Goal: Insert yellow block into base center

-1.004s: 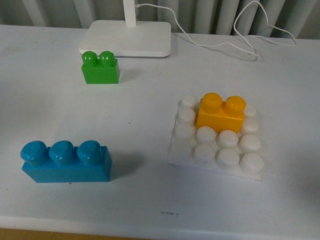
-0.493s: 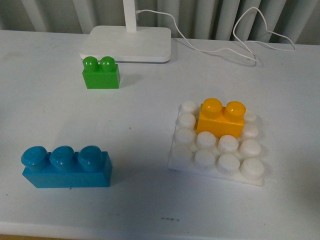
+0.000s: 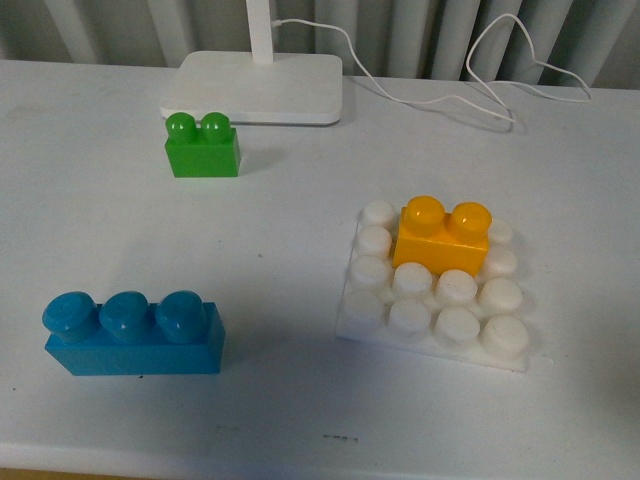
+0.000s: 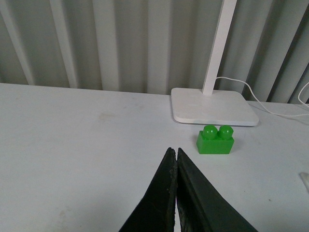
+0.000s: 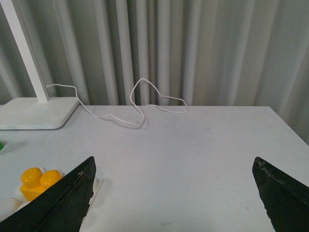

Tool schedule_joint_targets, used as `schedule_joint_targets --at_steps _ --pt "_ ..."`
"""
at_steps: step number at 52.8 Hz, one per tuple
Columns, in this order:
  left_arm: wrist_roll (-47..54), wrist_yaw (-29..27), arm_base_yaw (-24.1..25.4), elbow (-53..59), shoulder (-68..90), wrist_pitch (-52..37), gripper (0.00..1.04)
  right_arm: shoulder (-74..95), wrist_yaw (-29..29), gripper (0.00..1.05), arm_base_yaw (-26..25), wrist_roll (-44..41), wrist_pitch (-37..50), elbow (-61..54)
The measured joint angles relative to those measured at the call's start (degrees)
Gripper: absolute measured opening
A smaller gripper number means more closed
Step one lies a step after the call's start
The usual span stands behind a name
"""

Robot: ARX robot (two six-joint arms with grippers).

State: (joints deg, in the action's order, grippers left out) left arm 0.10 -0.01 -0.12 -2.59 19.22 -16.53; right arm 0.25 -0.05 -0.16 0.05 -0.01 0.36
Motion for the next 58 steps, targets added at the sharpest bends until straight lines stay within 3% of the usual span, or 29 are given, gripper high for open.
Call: schedule_joint_targets --at_steps 30,35,45,58 --pt "-0.04 0.00 0.00 1.92 -9.29 6.36 0.04 -0.02 0.00 0.95 -0.02 0.00 0.00 0.00" --pt "-0.07 0.04 0.00 1.90 -16.87 15.67 0.04 0.00 0.00 0.95 0.00 0.00 0.00 0.00" --pt "-0.07 0.02 0.00 1.92 -18.91 16.41 0.04 0.00 0.00 0.95 0.00 0.00 0.00 0.00" --pt "-0.20 0.02 0.00 1.90 -18.97 16.41 0.45 0.00 -0.02 0.95 0.00 0.00 0.00 0.00"
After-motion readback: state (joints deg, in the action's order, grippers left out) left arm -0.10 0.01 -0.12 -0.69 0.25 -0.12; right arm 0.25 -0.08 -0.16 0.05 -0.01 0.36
